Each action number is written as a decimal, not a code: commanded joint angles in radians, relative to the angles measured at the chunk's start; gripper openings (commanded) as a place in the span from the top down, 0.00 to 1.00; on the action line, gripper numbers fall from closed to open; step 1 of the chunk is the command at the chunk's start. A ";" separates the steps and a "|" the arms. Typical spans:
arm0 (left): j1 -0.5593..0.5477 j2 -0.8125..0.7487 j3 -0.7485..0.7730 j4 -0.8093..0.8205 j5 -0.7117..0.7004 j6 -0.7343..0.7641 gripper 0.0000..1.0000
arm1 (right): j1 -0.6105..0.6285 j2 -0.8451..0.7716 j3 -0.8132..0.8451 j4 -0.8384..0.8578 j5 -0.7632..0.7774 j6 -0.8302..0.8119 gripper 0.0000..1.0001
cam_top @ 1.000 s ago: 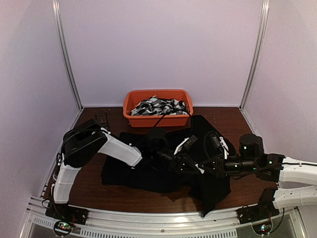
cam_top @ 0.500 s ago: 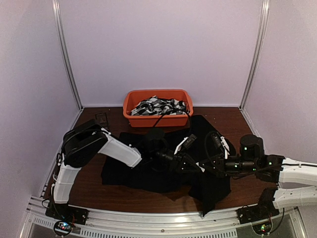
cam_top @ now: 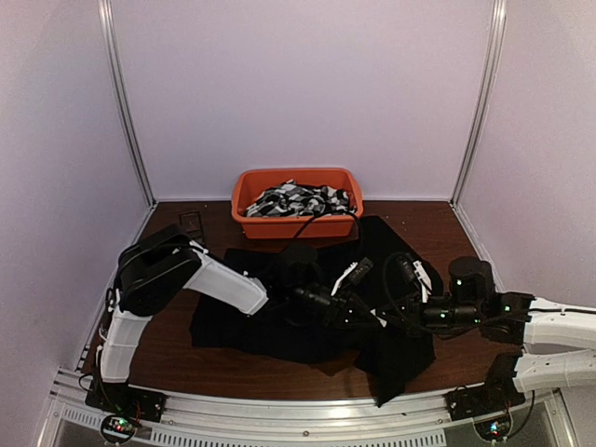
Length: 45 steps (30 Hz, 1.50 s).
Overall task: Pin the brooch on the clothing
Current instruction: Place the clothing with brooches at the center of the board.
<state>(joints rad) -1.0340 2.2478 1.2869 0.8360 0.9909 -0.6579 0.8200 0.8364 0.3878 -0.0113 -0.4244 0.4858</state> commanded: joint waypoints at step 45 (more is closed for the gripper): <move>0.280 -0.339 -0.131 -0.613 -0.334 0.310 0.04 | 0.185 0.241 0.348 -0.435 0.537 -0.218 0.99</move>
<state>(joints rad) -0.7818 1.9816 1.1748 0.4053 0.8173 -0.4328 0.9276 0.9951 0.6281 -0.3111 -0.0929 0.3317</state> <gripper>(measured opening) 0.612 0.006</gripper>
